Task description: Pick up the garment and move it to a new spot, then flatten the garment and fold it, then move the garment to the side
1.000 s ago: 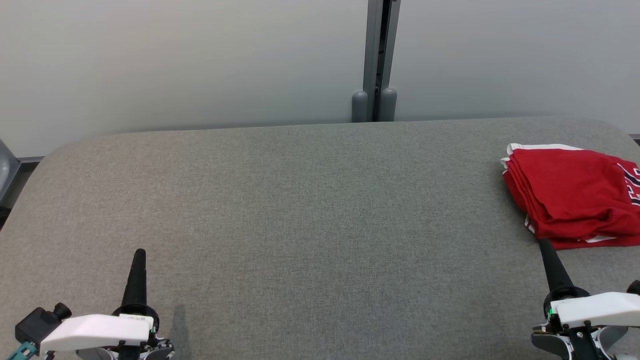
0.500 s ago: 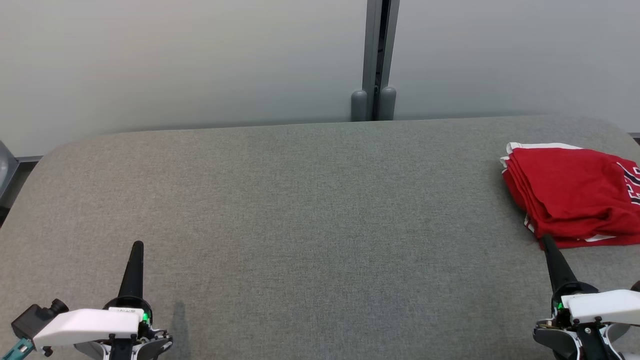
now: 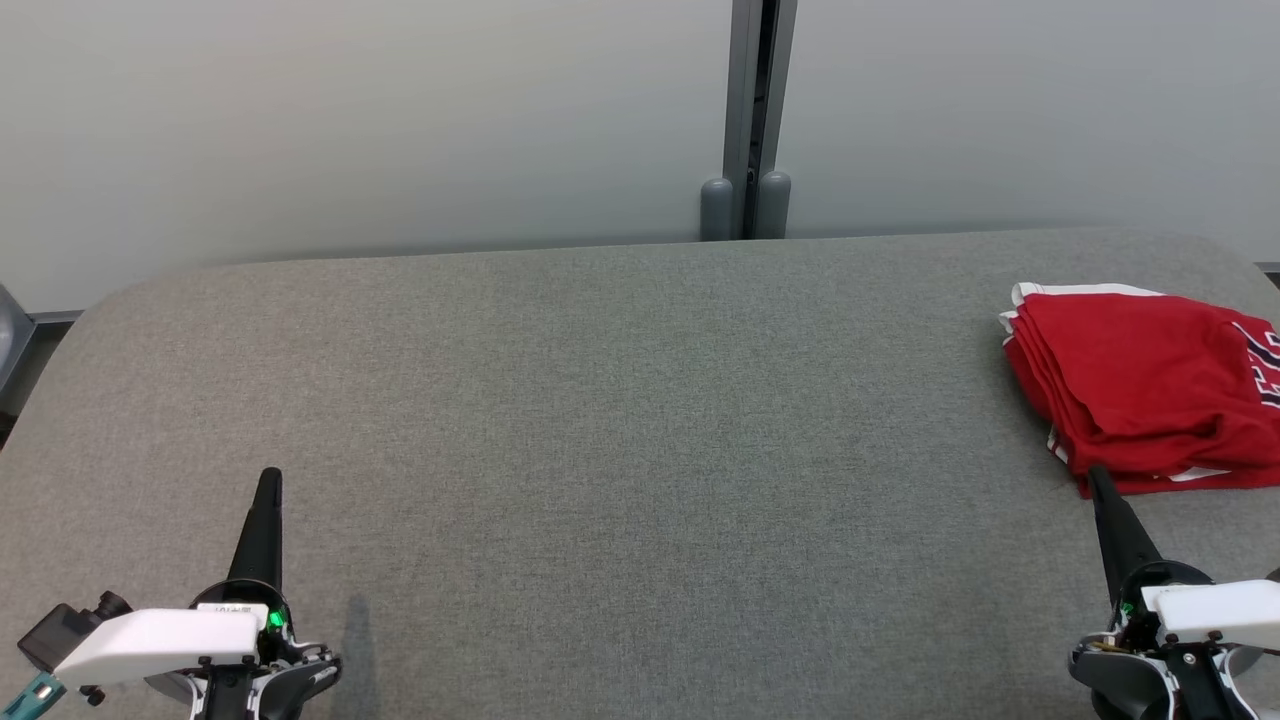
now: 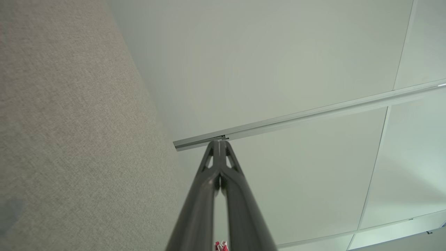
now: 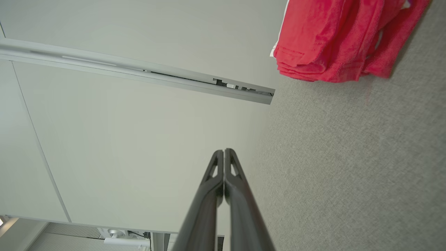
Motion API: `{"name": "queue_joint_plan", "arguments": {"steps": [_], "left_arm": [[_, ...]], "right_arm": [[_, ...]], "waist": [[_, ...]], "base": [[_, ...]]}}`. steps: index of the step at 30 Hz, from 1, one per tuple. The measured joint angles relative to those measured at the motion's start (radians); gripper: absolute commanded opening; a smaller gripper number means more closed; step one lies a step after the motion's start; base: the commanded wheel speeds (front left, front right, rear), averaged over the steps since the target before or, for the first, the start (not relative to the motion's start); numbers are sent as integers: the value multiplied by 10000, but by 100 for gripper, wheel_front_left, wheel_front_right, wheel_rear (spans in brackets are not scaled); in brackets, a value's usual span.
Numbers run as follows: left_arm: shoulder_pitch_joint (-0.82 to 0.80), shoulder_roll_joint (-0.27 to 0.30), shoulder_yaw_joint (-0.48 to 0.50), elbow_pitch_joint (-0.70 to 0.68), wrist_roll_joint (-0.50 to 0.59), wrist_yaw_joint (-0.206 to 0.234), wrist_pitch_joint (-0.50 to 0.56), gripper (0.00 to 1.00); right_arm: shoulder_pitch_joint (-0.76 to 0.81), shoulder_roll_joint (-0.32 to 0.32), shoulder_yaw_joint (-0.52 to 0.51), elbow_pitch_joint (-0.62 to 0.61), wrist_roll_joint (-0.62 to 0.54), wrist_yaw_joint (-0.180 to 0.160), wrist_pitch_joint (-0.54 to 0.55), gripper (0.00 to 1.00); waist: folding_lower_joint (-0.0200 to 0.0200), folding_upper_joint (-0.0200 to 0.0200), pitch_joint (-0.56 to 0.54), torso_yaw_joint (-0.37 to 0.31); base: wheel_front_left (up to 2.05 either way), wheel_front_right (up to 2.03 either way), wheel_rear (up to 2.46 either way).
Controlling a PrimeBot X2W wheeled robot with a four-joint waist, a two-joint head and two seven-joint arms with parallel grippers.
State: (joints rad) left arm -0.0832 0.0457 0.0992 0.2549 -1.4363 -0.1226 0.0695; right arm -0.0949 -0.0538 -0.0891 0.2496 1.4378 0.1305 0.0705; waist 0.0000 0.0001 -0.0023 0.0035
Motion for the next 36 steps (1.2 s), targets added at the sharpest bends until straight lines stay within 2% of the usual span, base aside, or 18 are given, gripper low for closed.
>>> {"name": "queue_joint_plan", "arguments": {"steps": [26, 36], "left_arm": [[-194, 17, 128, -77, -1751, -44, 447, 0], [-220, 17, 132, -82, -1760, -69, 447, 0]], "right_arm": [[-88, 58, -257, -35, 1722, 0, 437, 0], [-88, 59, -259, -36, 1737, 0, 437, 0]], "waist": [[0, 0, 54, -35], [0, 0, 54, -36]], "base": [[0, 0, 0], [0, 0, 0]]}}
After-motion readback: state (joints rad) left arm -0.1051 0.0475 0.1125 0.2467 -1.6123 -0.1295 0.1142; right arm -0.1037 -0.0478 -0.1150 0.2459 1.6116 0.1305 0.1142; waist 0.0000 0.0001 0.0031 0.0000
